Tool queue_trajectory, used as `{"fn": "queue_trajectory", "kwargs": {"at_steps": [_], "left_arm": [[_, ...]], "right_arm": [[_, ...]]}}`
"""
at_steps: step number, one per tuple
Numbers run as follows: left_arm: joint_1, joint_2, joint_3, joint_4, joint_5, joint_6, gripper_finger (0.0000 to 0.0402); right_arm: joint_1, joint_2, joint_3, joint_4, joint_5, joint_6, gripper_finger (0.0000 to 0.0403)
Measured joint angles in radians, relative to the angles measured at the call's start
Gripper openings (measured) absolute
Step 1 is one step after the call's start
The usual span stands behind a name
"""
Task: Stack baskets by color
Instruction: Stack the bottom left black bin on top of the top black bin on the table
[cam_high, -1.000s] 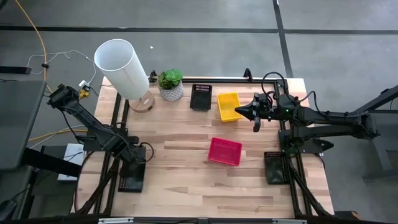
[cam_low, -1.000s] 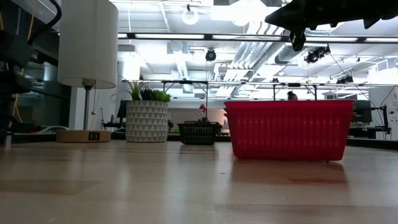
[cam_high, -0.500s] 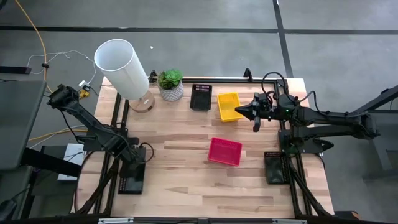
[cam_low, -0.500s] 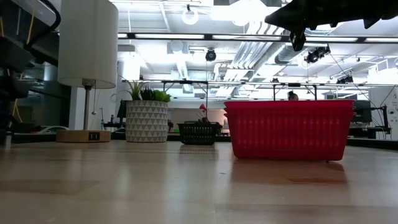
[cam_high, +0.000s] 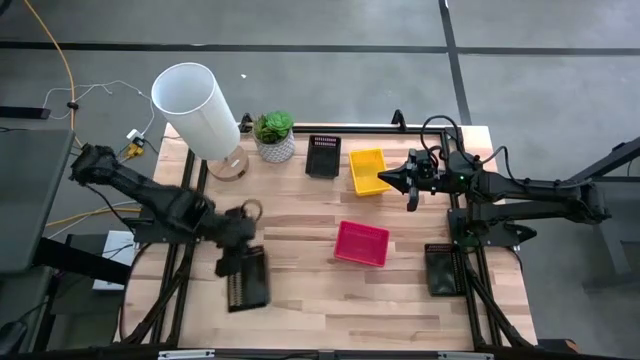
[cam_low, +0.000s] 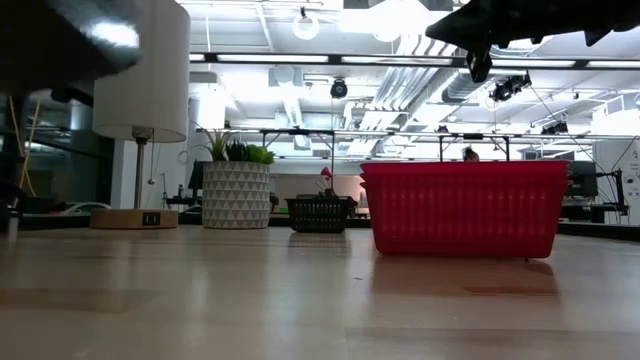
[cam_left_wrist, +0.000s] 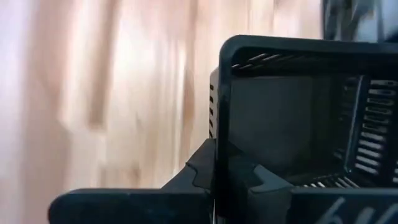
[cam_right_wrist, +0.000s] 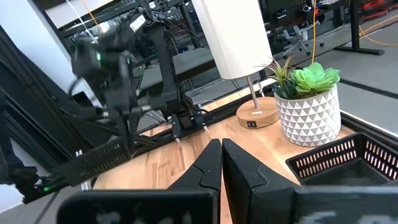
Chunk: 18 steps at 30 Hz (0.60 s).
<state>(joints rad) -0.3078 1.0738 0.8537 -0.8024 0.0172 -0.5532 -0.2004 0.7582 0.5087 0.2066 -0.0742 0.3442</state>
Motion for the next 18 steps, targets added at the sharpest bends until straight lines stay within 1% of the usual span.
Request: {"fn": "queue_trajectory", "kwargs": {"at_steps": [4, 8, 12, 18], "left_arm": [[0.152, 0.035, 0.161, 0.001, -0.014, 0.126, 0.0000], [0.312, 0.121, 0.327, 0.002, -0.014, 0.284, 0.0000], [0.456, 0.266, 0.508, 0.000, 0.011, 0.448, 0.0000], [0.604, 0.496, 0.771, -0.017, 0.015, 0.698, 0.0000]], "right_arm": [[0.000, 0.000, 0.000, 0.000, 0.000, 0.022, 0.0002], [0.000, 0.000, 0.000, 0.000, 0.000, 0.022, 0.0002], [0.000, 0.000, 0.000, 0.000, 0.000, 0.022, 0.0002], [0.000, 0.000, 0.000, 0.000, 0.001, 0.017, 0.0002]]}}
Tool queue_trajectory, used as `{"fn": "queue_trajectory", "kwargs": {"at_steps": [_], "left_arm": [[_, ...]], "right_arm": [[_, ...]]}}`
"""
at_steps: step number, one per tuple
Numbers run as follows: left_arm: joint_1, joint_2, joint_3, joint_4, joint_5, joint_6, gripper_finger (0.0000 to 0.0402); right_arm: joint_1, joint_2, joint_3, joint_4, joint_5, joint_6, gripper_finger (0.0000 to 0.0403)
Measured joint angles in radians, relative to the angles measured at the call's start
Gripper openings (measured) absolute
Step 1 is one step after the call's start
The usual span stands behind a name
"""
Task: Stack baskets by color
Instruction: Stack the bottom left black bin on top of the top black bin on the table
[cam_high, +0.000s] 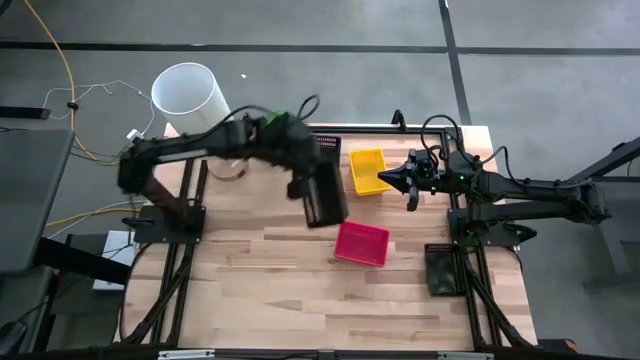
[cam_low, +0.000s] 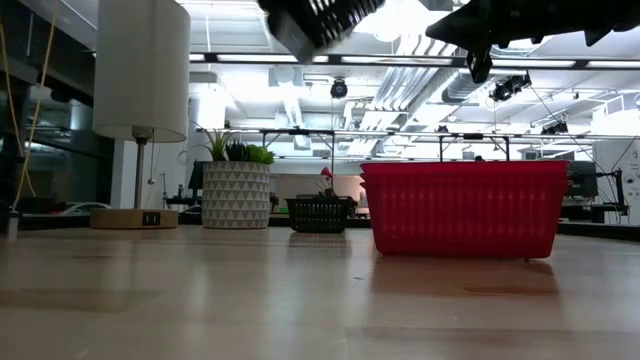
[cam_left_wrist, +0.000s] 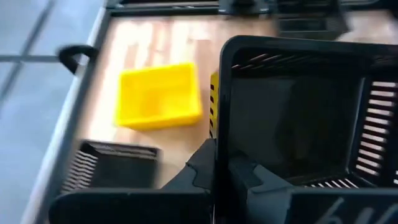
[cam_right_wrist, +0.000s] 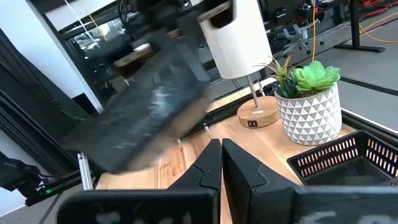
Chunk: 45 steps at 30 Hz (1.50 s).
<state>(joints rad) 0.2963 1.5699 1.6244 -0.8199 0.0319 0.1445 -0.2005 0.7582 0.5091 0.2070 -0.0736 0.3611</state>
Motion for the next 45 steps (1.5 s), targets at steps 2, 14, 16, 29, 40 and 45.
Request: {"fn": "queue_trajectory", "kwargs": {"at_steps": [2, 14, 16, 29, 40, 45], "left_arm": [[0.042, 0.074, 0.081, -0.032, -0.009, 0.077, 0.0000], [0.245, 0.388, 0.273, -0.123, -0.123, 0.459, 0.0000], [0.273, 0.425, 0.273, -0.105, -0.130, 0.485, 0.0000], [0.353, 0.532, 0.274, -0.052, -0.127, 0.627, 0.0000], [0.352, 0.532, 0.274, -0.045, -0.083, 0.648, 0.0004], [0.352, 0.532, 0.274, -0.041, -0.065, 0.660, 0.0031]], "right_arm": [[0.000, 0.000, 0.000, 0.000, 0.000, 0.000, 0.0002], [0.000, 0.000, 0.000, 0.000, 0.022, 0.043, 0.0002], [0.000, 0.000, 0.000, 0.000, 0.022, 0.050, 0.0002], [0.000, 0.002, 0.000, -0.005, 0.083, 0.106, 0.0002], [0.000, 0.002, 0.000, -0.008, 0.099, 0.103, 0.0002], [0.000, 0.002, 0.000, -0.008, 0.099, 0.103, 0.0002]]}}
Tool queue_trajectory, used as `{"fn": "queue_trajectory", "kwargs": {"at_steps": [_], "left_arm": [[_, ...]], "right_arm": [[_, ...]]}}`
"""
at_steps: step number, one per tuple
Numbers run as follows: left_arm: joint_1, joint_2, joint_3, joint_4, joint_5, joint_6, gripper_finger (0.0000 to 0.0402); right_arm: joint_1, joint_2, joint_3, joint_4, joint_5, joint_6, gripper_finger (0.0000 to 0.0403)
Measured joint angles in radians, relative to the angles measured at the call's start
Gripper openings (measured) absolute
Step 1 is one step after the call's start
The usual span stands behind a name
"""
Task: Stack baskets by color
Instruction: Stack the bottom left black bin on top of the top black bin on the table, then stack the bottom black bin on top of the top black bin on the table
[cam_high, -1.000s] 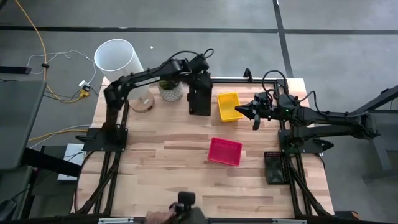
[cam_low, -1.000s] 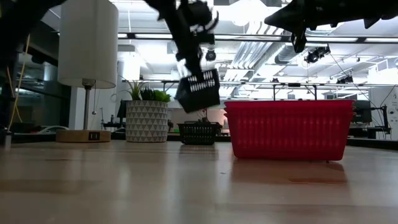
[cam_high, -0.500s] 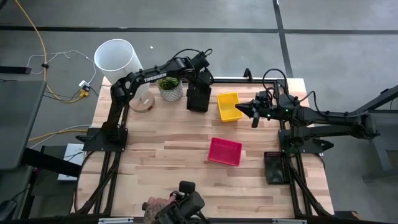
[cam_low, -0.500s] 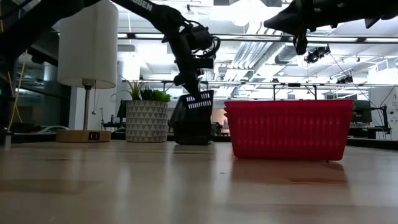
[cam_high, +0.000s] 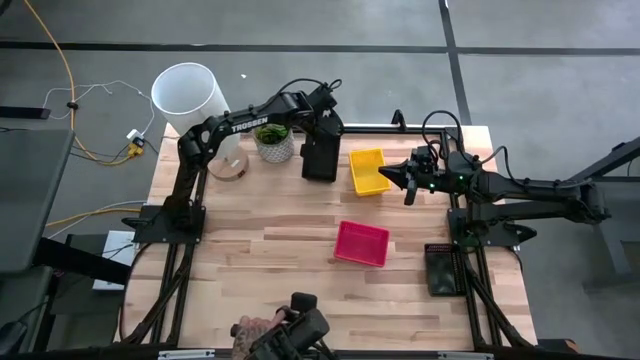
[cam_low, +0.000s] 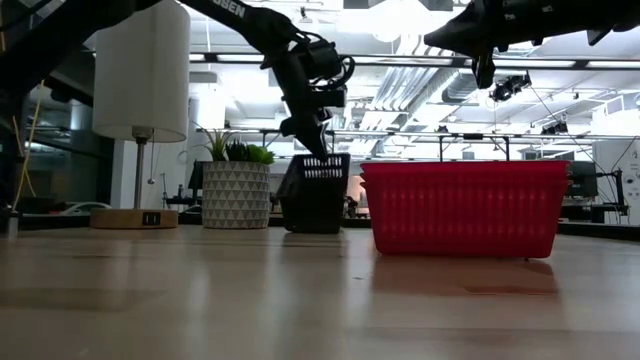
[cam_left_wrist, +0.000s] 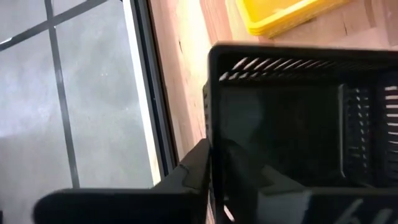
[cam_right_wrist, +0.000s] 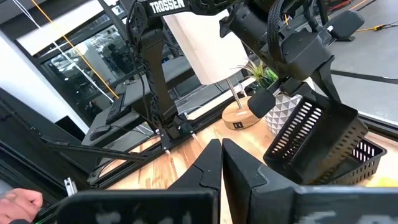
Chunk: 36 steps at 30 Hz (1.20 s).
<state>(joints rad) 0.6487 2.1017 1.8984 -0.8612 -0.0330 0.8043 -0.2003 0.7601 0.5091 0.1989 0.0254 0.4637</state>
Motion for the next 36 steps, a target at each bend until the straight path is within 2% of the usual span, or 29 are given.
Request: {"fn": "queue_trajectory", "kwargs": {"at_steps": [9, 13, 16, 18, 21, 24, 26, 33, 36], "left_arm": [[-0.001, 0.000, 0.010, -0.005, -0.005, -0.044, 0.0134], [-0.001, -0.002, 0.077, -0.018, -0.004, -0.096, 0.0169], [-0.002, -0.005, 0.166, -0.066, 0.026, -0.146, 0.0181], [-0.002, -0.012, 0.230, -0.093, 0.091, -0.218, 0.0182], [0.006, -0.048, 0.298, -0.100, 0.270, -0.358, 0.0176], [0.007, -0.111, 0.313, -0.062, 0.462, -0.514, 0.0166], [-0.006, -0.155, 0.309, -0.054, 0.535, -0.596, 0.0159], [-0.146, -0.276, 0.307, -0.085, 0.555, -0.663, 0.0127], [-0.227, -0.329, 0.271, -0.045, 0.540, -0.677, 0.0111]], "right_arm": [[0.000, 0.000, 0.000, 0.000, -0.001, 0.000, 0.0002], [0.000, 0.000, 0.000, 0.000, -0.001, 0.000, 0.0002], [0.000, 0.000, 0.000, 0.000, -0.001, 0.000, 0.0002], [0.000, 0.000, 0.000, 0.000, -0.001, 0.000, 0.0002], [0.000, 0.000, 0.000, 0.000, -0.002, -0.009, 0.0002], [0.000, 0.000, 0.000, 0.000, -0.017, -0.027, 0.0002], [0.000, 0.000, 0.000, 0.001, -0.022, -0.037, 0.0002], [0.000, 0.000, 0.000, 0.001, -0.052, -0.063, 0.0002], [0.000, 0.000, 0.000, 0.001, -0.066, -0.064, 0.0002]]}}
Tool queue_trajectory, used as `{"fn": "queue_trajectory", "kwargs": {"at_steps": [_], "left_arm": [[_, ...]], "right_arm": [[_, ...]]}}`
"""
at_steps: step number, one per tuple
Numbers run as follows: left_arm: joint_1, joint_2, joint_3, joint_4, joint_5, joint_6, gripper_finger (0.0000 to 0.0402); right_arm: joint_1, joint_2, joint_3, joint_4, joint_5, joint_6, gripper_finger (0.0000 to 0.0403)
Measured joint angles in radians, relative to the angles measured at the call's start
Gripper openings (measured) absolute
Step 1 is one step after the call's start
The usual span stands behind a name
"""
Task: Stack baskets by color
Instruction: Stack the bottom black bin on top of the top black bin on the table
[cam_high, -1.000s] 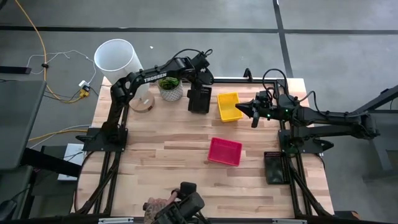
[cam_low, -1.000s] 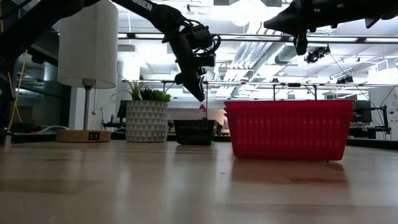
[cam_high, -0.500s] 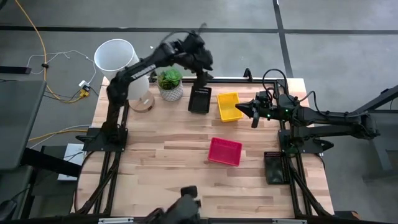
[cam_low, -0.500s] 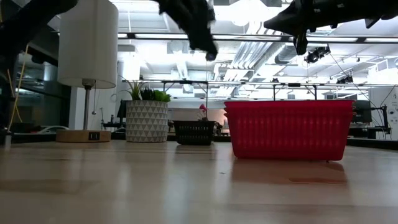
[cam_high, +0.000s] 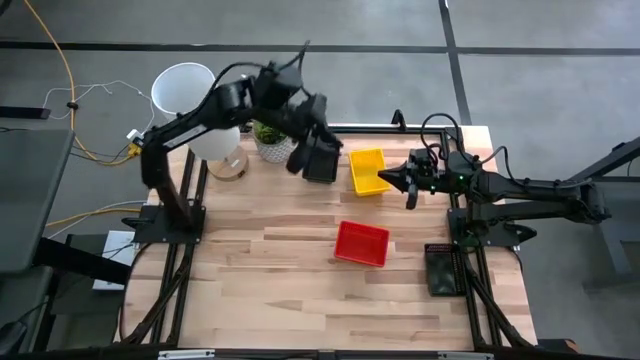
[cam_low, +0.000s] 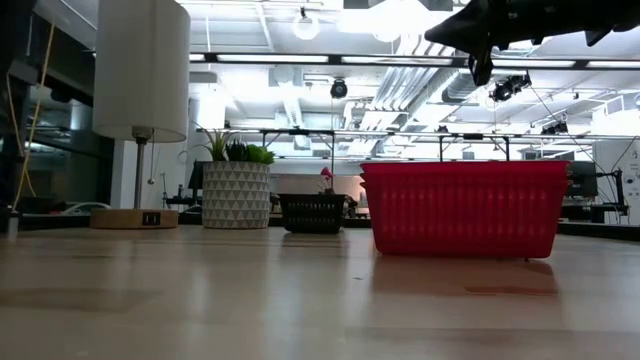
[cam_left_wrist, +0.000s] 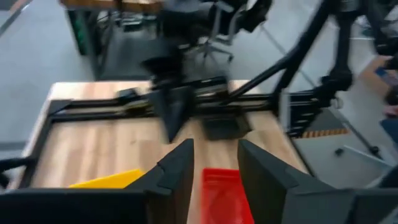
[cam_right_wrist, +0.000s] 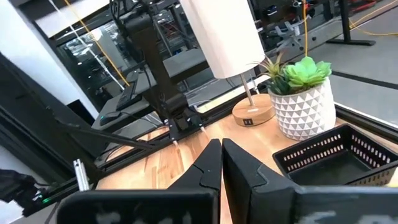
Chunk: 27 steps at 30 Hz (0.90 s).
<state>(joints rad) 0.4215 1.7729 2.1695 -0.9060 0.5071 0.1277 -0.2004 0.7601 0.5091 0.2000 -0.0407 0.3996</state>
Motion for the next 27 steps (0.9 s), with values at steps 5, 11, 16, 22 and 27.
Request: {"fn": "queue_trajectory", "kwargs": {"at_steps": [5, 11, 16, 22, 27], "left_arm": [[-0.104, -0.167, -0.245, 0.219, -0.074, -0.082, 0.0079], [-0.201, -0.477, -0.743, 0.682, -0.223, -0.221, 0.0047], [-0.281, -0.696, -1.137, 1.048, -0.352, -0.323, 0.0026], [-0.327, -0.874, -1.446, 1.282, -0.476, -0.360, 0.0002], [-0.331, -0.974, -1.602, 1.368, -0.494, -0.361, 0.0001]], "right_arm": [[0.000, 0.000, 0.000, 0.000, -0.027, 0.000, 0.0002], [0.000, 0.000, 0.000, 0.000, -0.042, -0.010, 0.0002], [0.000, 0.000, 0.000, 0.000, -0.036, -0.040, 0.0002], [0.000, 0.000, 0.000, 0.000, -0.030, -0.043, 0.0002], [0.000, 0.000, 0.000, 0.002, -0.030, -0.042, 0.0002]]}}
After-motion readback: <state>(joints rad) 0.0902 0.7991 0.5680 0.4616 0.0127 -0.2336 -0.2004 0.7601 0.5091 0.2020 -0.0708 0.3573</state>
